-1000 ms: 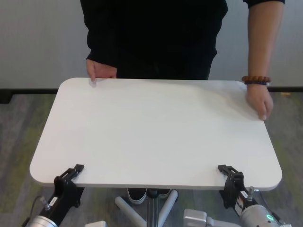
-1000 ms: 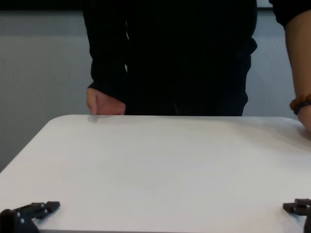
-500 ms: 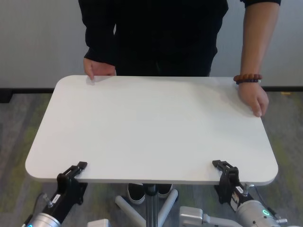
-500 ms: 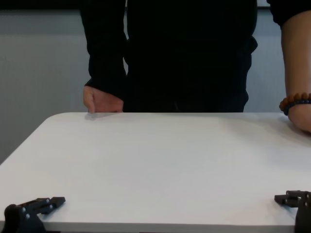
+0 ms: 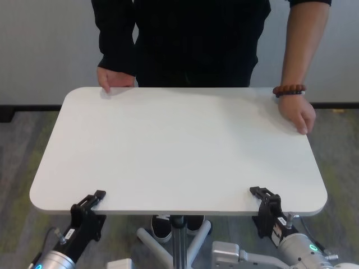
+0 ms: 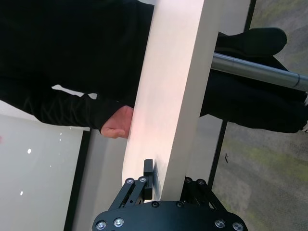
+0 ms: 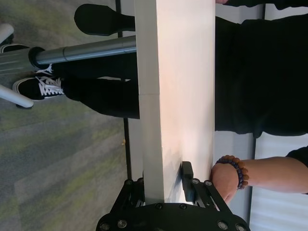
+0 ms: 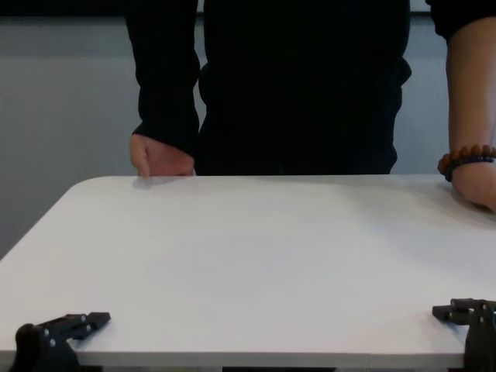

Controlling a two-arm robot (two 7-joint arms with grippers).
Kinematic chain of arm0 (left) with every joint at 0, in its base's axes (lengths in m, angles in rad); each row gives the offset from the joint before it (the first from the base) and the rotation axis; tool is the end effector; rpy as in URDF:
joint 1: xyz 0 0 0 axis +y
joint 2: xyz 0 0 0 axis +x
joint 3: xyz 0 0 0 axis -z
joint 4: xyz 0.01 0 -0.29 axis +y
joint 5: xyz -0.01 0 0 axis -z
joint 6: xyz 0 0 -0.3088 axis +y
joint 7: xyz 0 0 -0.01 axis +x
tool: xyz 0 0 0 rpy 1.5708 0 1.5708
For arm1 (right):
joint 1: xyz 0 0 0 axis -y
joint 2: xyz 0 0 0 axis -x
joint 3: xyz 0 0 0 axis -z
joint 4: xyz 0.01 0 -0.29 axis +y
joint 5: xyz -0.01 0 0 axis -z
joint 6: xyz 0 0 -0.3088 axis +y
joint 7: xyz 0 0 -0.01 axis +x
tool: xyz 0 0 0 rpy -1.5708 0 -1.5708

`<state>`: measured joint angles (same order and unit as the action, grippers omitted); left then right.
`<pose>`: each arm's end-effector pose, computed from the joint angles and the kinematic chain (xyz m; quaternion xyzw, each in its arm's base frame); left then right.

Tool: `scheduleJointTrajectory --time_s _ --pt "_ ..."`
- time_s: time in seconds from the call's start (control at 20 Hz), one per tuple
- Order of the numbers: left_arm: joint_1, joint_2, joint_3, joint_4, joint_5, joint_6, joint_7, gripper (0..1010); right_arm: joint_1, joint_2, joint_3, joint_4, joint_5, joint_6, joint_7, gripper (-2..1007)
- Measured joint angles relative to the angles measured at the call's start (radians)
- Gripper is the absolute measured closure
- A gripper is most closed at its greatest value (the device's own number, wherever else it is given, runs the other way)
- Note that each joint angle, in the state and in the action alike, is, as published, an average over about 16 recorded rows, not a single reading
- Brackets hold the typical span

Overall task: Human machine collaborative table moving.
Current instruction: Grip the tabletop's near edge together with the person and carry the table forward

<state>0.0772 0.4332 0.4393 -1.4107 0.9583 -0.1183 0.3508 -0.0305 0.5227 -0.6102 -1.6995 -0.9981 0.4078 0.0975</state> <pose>0.2622 0.0214 -0.3972 0.3535 -0.4989 0.4364 0.6601 0.2600 0.0295 -0.3266 -0.5229 -0.4395 -0.3677 0.6311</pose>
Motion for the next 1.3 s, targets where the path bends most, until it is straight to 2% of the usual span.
scheduleJointTrajectory --time_s 1.3 --pt "-0.115 -0.039 0.043 0.087 0.023 0.016 0.009 730 0.06 -0.063 0.045 0.102 -0.023 -0.089 0.028 660"
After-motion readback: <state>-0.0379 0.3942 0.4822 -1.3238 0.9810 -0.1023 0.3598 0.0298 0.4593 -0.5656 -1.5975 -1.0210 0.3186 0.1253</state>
